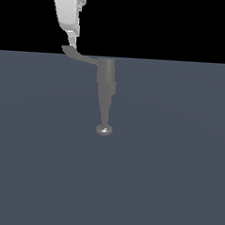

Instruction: Turn on the faucet by rotating a designated handle.

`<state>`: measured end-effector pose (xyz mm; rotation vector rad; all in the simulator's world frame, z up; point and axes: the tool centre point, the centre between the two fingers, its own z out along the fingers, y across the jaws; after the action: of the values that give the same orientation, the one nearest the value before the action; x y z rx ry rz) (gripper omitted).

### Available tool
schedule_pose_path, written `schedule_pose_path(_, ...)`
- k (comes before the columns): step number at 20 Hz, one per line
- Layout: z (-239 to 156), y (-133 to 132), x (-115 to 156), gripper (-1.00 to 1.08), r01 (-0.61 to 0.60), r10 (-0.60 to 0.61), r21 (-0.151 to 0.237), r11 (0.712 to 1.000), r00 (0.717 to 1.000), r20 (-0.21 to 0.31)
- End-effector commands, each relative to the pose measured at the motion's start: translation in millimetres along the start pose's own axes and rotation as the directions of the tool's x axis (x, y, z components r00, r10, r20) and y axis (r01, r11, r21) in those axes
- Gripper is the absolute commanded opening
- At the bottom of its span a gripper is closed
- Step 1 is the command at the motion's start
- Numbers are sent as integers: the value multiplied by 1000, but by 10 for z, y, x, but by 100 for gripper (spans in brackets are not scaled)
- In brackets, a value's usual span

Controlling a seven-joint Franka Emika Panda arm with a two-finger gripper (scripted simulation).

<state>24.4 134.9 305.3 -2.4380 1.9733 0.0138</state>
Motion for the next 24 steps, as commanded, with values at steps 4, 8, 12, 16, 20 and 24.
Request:
schedule_pose_path(4, 69, -52, -19, -100, -34, 34, 2, 999, 999, -9)
schedule_pose_path(8, 74, -55, -21, -100, -36, 36, 2, 999, 999, -10)
schedule_pose_path(12, 75, 1, -22, -100, -35, 35, 2, 999, 999, -10)
schedule_pose_path(16, 76, 111, -24, -100, -35, 35, 2, 999, 999, -10)
schedule_pose_path(20, 77, 224, -25, -100, -35, 35, 2, 999, 999, -10)
schedule_pose_path(24, 77, 338, -26, -100, -35, 35, 2, 999, 999, -10)
